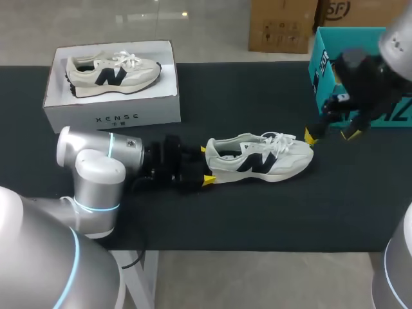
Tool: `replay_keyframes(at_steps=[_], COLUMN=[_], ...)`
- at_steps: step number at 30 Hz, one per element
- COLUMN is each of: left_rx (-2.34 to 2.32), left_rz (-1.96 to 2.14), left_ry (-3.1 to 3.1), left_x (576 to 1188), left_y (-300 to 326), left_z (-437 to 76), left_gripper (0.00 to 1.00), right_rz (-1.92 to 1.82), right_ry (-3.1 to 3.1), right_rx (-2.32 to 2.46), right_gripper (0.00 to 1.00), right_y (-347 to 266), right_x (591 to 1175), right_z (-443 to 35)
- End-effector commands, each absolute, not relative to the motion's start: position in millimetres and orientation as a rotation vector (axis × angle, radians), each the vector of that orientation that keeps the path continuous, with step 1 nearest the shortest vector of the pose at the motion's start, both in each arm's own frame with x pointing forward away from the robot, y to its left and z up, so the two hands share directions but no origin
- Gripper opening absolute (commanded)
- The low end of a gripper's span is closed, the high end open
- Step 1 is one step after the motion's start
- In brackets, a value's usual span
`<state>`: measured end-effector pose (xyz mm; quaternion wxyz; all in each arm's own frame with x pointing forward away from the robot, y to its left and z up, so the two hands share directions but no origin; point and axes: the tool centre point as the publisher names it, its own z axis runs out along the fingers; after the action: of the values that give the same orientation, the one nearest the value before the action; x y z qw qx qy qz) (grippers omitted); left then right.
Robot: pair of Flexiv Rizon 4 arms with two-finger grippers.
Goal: Take the shoe out of the shoebox, open the shoe tongue, remove and reinsert the insole, then place the shoe into the shoebox
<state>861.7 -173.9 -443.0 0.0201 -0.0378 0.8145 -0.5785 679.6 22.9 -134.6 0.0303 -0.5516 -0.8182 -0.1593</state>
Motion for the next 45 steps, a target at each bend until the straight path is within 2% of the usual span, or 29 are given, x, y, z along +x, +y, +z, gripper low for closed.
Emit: replay_keyframes(at_steps=[1, 12, 14, 28, 37, 45], left_rx=[-0.114, -0.114, -0.114, -0.114, -0.114, -0.114], left_rz=[-1.791, -1.791, -1.791, -1.791, -1.791, -1.791], left_ry=[2.533, 2.533, 2.533, 2.533, 2.533, 2.533], left_x=[862.2, 862.2, 862.2, 862.2, 862.2, 862.2], left_y=[-176.1, -176.1, -176.1, -176.1, -176.1, -176.1], left_z=[-447.1, -447.1, -447.1, -447.1, -447.1, -447.1], left_gripper=[0.0, 0.0, 0.0, 0.0, 0.0, 0.0], right_rz=[-0.396, -0.105, -0.144, -0.144, 0.551, 0.768], right_ry=[-2.573, -2.715, -2.737, -2.737, -2.847, -2.846], right_rx=[-1.769, -1.87, -1.852, -1.852, -1.978, -2.023], right_gripper=[1.0, 1.0, 1.0, 1.0, 1.0, 1.0], right_y=[46.7, 107.2, 117.2, 117.2, 153.0, 175.4], right_x=[683.2, 683.6, 680.4, 680.4, 686.1, 714.2], right_z=[-137.5, -158.5, -157.7, -157.7, -151.8, -176.1])
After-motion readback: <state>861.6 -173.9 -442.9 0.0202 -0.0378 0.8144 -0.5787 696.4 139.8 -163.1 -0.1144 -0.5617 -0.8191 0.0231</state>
